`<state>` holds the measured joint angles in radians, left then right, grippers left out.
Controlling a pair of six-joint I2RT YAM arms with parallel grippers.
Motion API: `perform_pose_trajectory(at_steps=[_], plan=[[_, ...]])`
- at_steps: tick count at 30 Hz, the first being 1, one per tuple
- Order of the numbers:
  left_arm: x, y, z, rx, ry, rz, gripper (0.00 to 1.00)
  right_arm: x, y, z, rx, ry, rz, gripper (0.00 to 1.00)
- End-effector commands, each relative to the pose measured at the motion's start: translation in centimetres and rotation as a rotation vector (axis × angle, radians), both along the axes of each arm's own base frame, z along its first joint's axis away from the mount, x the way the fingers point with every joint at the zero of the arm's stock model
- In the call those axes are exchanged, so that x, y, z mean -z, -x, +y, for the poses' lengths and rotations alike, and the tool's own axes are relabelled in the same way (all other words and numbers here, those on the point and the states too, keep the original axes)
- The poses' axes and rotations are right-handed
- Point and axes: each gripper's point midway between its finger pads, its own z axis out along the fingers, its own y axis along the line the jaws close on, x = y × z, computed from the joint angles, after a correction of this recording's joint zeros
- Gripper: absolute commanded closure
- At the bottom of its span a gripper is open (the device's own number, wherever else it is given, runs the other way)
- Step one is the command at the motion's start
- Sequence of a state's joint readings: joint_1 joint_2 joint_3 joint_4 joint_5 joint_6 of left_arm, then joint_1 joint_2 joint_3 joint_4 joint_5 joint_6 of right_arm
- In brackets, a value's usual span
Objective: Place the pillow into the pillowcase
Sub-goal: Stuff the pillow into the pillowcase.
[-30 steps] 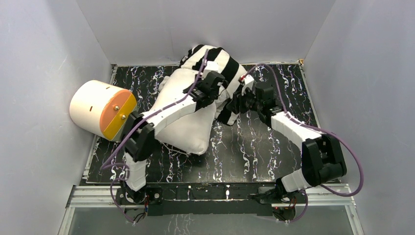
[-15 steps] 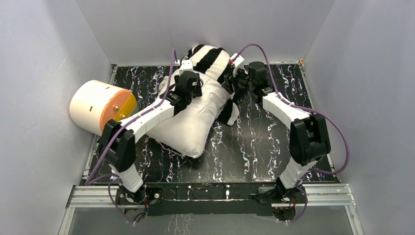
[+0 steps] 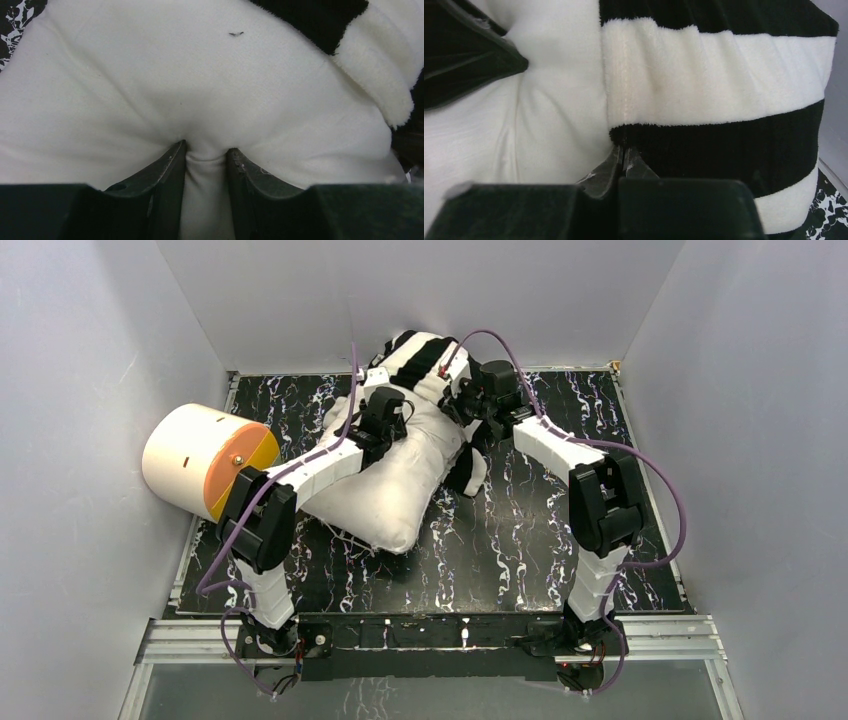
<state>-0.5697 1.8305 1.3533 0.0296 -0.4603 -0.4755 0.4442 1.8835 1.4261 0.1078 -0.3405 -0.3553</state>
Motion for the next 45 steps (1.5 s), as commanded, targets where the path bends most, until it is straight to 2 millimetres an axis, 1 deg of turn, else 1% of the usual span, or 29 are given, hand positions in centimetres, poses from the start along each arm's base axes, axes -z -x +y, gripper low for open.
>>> perform_pose_trajectory(at_steps=[1,3,5,7,9,11,14,16,18,19,20,21,22,23,24,25,26,28,31,34,35,37,39,40,42,45], plan=[[3.0,-0.5,1.0,-0.073,0.036,0.047,0.68,-7.9,4.5,3.7,-0.201,-0.089,-0.066,1.0],[4.0,-0.5,1.0,-0.084,0.037,0.066,0.68,-9.5,6.4,4.5,-0.263,-0.117,-0.023,1.0],[4.6,-0.5,1.1,-0.097,0.031,0.076,0.69,-10.2,7.8,5.1,-0.319,-0.143,0.044,1.0],[4.8,-0.6,1.4,-0.116,0.017,0.079,0.69,-9.9,9.3,5.5,-0.376,-0.163,0.121,1.0],[4.9,-0.8,1.9,-0.14,0.015,0.076,0.69,-9.1,10.5,6.0,-0.417,-0.197,0.195,1.0],[5.1,-0.9,2.3,-0.16,0.029,0.077,0.7,-7.1,11.4,6.6,-0.424,-0.22,0.277,1.0],[5.3,-0.9,2.8,-0.192,0.056,0.075,0.7,-1.8,12.2,7.7,-0.348,-0.226,0.387,1.0],[5.5,-0.8,3.1,-0.202,0.075,0.076,0.71,1.2,12.4,8.5,-0.286,-0.234,0.431,1.0],[5.6,-0.9,3.0,-0.196,0.093,0.078,0.71,2.8,11.9,8.5,-0.204,-0.205,0.453,1.0],[5.5,-0.9,2.9,-0.191,0.097,0.081,0.71,2.9,11.4,8.3,-0.162,-0.196,0.452,1.0],[5.2,-0.9,2.9,-0.184,0.094,0.08,0.71,2.6,10.8,7.7,-0.121,-0.187,0.44,1.0],[4.7,-0.9,2.9,-0.176,0.091,0.076,0.71,2.2,10.2,7.0,-0.081,-0.182,0.422,0.96],[4.1,-0.8,2.9,-0.169,0.093,0.067,0.7,1.4,9.7,6.2,-0.04,-0.187,0.396,0.91],[3.1,-0.7,2.9,-0.155,0.096,0.049,0.69,-0.1,9.2,5.1,0.005,-0.215,0.375,0.85],[2.2,-0.5,3.0,-0.145,0.096,0.032,0.67,-0.9,8.8,4.0,0.041,-0.233,0.37,0.8],[1.0,-0.4,3.0,-0.13,0.101,0.009,0.64,-1.5,8.7,2.9,0.063,-0.247,0.371,0.77],[-0.8,-0.2,3.0,-0.108,0.111,-0.023,0.61,-2.0,8.7,1.8,0.086,-0.261,0.373,0.71],[-3.7,0.1,2.5,-0.052,0.128,-0.071,0.56,-2.8,8.4,-0.7,0.145,-0.312,0.383,0.59],[-7.5,1.3,1.1,0.065,0.156,-0.127,0.49,-4.0,8.1,-3.8,0.198,-0.44,0.401,0.42],[-10.3,2.4,-0.7,0.159,0.156,-0.165,0.42,-3.9,6.3,-7.3,0.324,-0.508,0.404,0.37],[-10.9,3.0,-1.8,0.191,0.149,-0.169,0.4,-3.8,5.6,-8.5,0.376,-0.536,0.417,0.35],[-11.5,4.0,-4.0,0.25,0.132,-0.169,0.36,-3.6,4.2,-10.6,0.448,-0.609,0.455,0.3],[-11.3,4.7,-6.4,0.3,0.096,-0.164,0.33,-3.6,2.9,-12.1,0.489,-0.67,0.478,0.25],[-10.8,5.0,-7.3,0.312,0.068,-0.15,0.32,-3.8,2.5,-12.6,0.495,-0.691,0.478,0.22],[-9.6,5.0,-8.8,0.327,0.033,-0.127,0.3,-3.8,1.8,-13.4,0.513,-0.714,0.487,0.19],[-7.8,4.1,-10.5,0.314,0.007,-0.102,0.28,-3.4,1.7,-14.1,0.537,-0.716,0.488,0.17]])
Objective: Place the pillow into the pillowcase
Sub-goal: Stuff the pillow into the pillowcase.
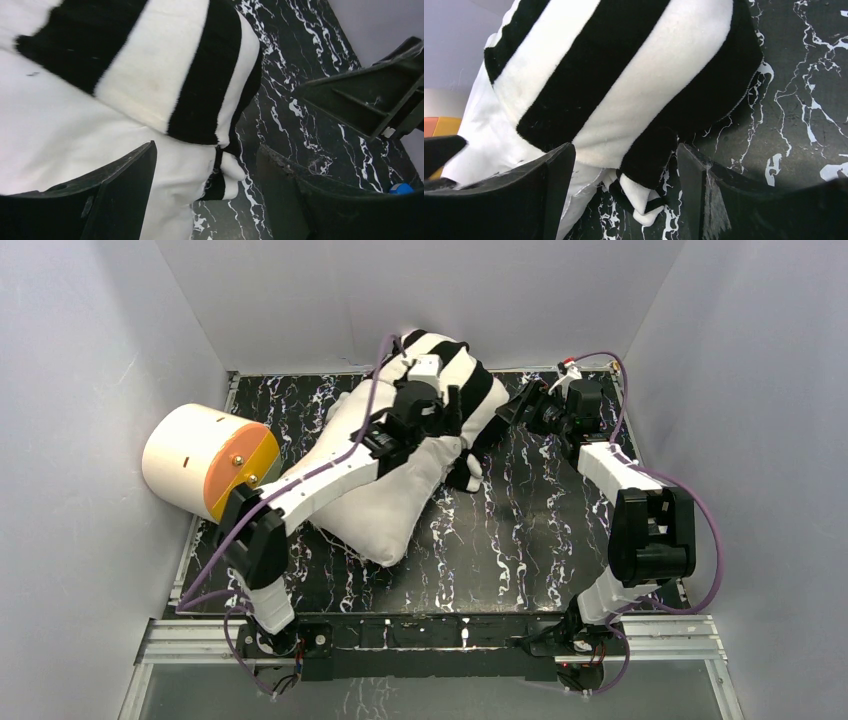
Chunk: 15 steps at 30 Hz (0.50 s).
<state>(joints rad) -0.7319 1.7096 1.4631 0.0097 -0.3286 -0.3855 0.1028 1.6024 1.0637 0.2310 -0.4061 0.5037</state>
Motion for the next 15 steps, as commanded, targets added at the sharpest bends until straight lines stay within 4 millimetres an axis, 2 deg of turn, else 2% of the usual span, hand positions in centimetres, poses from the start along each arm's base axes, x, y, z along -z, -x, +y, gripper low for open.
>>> perform_pose_trajectory(at_steps=[1,3,5,9,10,11,12,13,14,15], plan=[[3.2,-1.1,-1.8,-0.012,-0.107,0.039,0.28,-1.9,-0.8,0.0,0.016,-0.063,-0.049,0.18],[5.2,-2.2,-3.2,-0.025,-0.137,0.065,0.27,-1.2,-0.7,-0.3,0.025,-0.057,-0.041,0.18],[7.9,-3.3,-3.8,-0.059,-0.186,0.099,0.26,-0.6,-0.6,-0.7,0.036,-0.06,-0.032,0.18],[13.9,-5.6,-1.9,-0.19,-0.403,0.155,0.26,0.1,-0.7,-1.7,0.072,-0.1,-0.009,0.19],[14.8,-5.9,-1.1,-0.216,-0.459,0.165,0.31,0.0,-0.7,-1.8,0.072,-0.108,-0.007,0.19],[15.3,-6.0,-0.5,-0.224,-0.496,0.179,0.46,-0.1,-0.8,-1.8,0.071,-0.114,-0.005,0.2],[15.1,-5.9,0.1,-0.231,-0.514,0.18,0.67,0.0,-0.8,-1.9,0.073,-0.115,-0.004,0.2],[14.3,-5.6,0.6,-0.236,-0.518,0.171,0.86,0.1,-0.7,-2.0,0.076,-0.113,-0.001,0.2],[12.8,-5.3,0.7,-0.225,-0.501,0.15,0.97,0.4,-0.7,-2.3,0.086,-0.111,0.005,0.2],[11.5,-4.5,0.7,-0.192,-0.482,0.138,1.0,0.8,-0.7,-2.9,0.101,-0.109,0.011,0.21]])
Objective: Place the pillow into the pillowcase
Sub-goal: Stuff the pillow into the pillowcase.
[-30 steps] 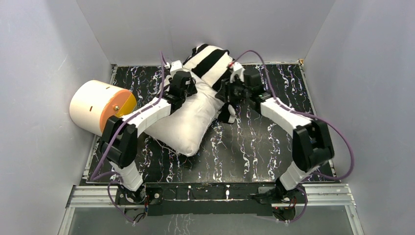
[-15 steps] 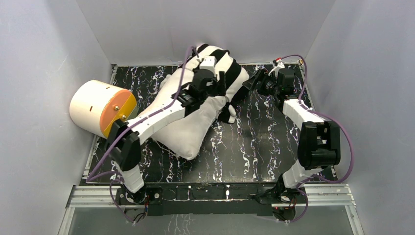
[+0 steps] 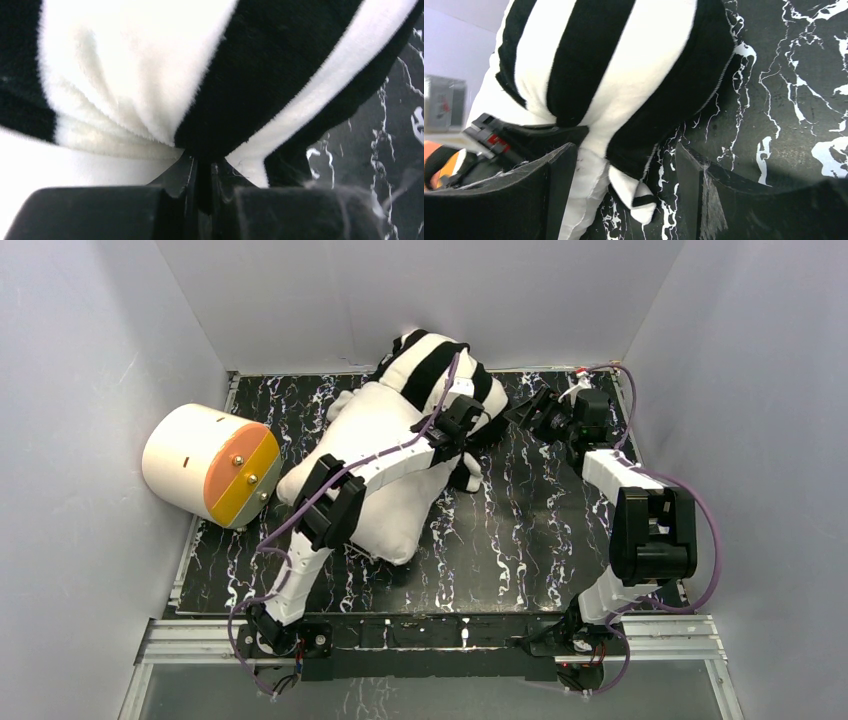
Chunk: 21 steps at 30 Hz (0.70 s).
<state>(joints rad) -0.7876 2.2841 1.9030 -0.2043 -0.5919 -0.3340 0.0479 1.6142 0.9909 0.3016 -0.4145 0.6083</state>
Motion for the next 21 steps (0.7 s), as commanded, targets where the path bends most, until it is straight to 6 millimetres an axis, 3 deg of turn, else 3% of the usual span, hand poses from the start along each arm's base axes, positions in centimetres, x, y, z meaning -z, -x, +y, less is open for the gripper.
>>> perform_pose_trajectory(at_steps=[1,4,6,9,15,21], plan=[[-5.4,2.2,4.6,-0.006,-0.073,-0.019,1.0,-0.7,-0.6,-1.3,0.038,-0.03,-0.046,0.21],[-11.1,5.4,5.9,0.05,0.051,-0.079,1.0,0.0,-0.7,-4.1,0.1,-0.092,-0.029,0.21],[-14.2,7.2,7.1,0.078,0.139,-0.141,1.0,0.0,-1.0,-5.0,0.12,-0.139,-0.026,0.21],[-16.4,9.2,8.3,0.105,0.204,-0.165,1.0,0.4,-1.8,-4.4,0.116,-0.226,0.023,0.2],[-17.1,10.1,9.2,0.093,0.245,-0.172,1.0,4.3,-2.9,-1.6,0.179,-0.44,0.187,0.2],[-17.8,9.7,8.9,0.097,0.25,-0.183,1.0,5.6,-4.0,2.5,0.212,-0.608,0.295,0.22]])
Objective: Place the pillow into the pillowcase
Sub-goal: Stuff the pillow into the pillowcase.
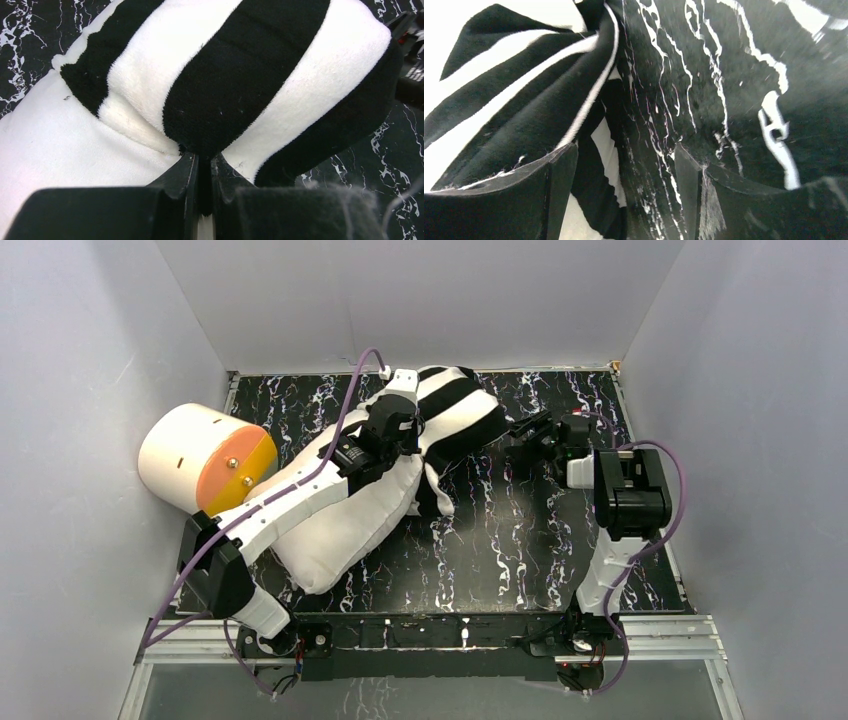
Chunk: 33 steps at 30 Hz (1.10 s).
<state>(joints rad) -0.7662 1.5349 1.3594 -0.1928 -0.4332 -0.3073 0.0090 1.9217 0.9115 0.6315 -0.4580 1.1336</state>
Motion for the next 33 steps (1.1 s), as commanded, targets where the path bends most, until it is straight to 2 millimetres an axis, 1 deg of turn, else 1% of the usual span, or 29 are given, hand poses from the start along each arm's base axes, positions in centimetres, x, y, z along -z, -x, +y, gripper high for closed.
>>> perform_pose_trajectory(at_steps=[1,3,5,9,13,14,18,20,22,24,26,28,30,33], plan=[[-3.3,-1.0,0.1,-0.027,0.07,-0.082,1.0,-3.1,-2.2,2.7,0.085,-0.205,-0.013,0.22],[-3.3,-1.0,-0.2,-0.021,0.078,-0.081,1.0,-3.1,-2.6,3.0,0.138,-0.285,0.024,0.22],[-3.1,-1.1,-0.2,-0.023,0.076,-0.078,1.0,-3.5,-3.3,3.2,0.177,-0.352,0.038,0.22],[-3.1,-1.1,-0.5,-0.018,0.087,-0.078,1.0,-4.6,-5.1,3.7,0.211,-0.417,0.051,0.23],[-2.9,-1.2,-0.6,-0.018,0.09,-0.073,1.0,-4.6,-6.2,2.7,0.311,-0.487,0.09,0.25],[-2.8,-1.2,-0.7,-0.016,0.09,-0.071,1.0,-4.9,-6.6,2.4,0.333,-0.498,0.082,0.26],[-3.1,-1.2,-0.6,-0.016,0.093,-0.076,1.0,-6.7,-8.9,1.8,0.362,-0.523,0.027,0.33],[-3.3,-1.1,-0.4,-0.021,0.089,-0.083,1.0,-7.1,-9.6,1.6,0.382,-0.537,0.024,0.35],[-3.4,-1.1,-0.2,-0.024,0.086,-0.086,1.0,-7.7,-10.3,0.9,0.407,-0.531,-0.007,0.37],[-3.2,-1.1,-0.2,-0.025,0.083,-0.084,1.0,-9.2,-11.0,0.2,0.406,-0.497,-0.076,0.37],[-2.9,-1.0,-0.3,-0.02,0.086,-0.077,1.0,-10.2,-11.1,0.0,0.394,-0.473,-0.111,0.37],[-2.7,-1.0,-0.5,-0.015,0.094,-0.075,1.0,-10.3,-10.8,0.6,0.354,-0.473,-0.079,0.37],[-2.7,-1.0,-0.6,-0.012,0.097,-0.076,1.0,-9.4,-10.1,1.2,0.355,-0.457,-0.012,0.37],[-2.9,-1.1,-0.6,-0.015,0.096,-0.083,1.0,-7.8,-9.2,1.5,0.383,-0.444,0.066,0.37]])
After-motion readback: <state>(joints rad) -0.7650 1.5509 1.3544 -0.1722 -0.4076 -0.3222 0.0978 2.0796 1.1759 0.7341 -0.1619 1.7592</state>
